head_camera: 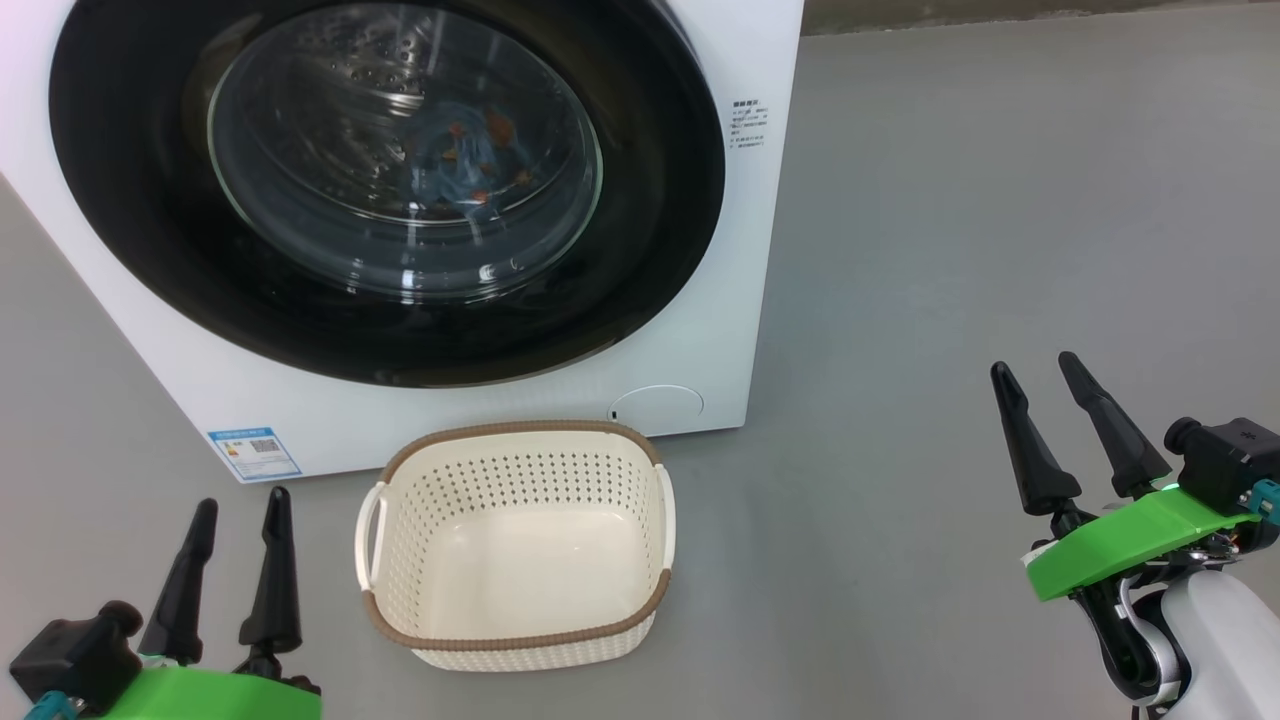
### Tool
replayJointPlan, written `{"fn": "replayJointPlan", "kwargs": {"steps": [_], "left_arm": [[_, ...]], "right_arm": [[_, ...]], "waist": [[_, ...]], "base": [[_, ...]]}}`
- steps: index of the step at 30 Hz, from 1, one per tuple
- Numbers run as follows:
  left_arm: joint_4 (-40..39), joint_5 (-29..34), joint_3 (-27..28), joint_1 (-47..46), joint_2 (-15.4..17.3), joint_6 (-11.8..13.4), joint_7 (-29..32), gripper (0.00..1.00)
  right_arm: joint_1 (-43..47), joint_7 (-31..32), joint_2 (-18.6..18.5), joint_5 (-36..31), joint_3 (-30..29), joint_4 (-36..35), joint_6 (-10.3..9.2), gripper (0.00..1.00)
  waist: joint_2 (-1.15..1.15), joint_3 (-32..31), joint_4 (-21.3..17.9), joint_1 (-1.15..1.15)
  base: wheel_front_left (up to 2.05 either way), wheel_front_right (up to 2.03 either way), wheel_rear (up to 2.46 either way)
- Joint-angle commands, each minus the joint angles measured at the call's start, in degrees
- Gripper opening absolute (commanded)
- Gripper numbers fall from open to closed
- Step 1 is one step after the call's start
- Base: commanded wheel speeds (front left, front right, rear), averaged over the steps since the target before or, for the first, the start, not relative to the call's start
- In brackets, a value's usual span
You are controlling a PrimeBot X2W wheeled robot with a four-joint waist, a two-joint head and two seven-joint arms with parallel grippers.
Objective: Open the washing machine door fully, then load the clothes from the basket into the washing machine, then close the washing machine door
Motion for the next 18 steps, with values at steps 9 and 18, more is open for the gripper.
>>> {"fn": "replayJointPlan", "kwargs": {"steps": [9, 18], "left_arm": [[-1.04, -0.78, 1.55, -2.25, 1.80, 0.38, -0.53, 1.00], [0.14, -1.34, -0.45, 0.05, 0.12, 0.04, 0.00, 0.00]], "right_arm": [[-0.20, -0.28, -0.58, -1.02, 0.87, -0.96, -0.02, 1.00], [0.03, 0.01, 0.22, -0.08, 0.31, 0.36, 0.00, 0.00]], "waist": [[0.00, 0.02, 0.15, 0.00], [0.00, -0.21, 0.30, 0.00]], "base": [[0.00, 0.00, 0.00], [0.00, 0.00, 0.00]]}}
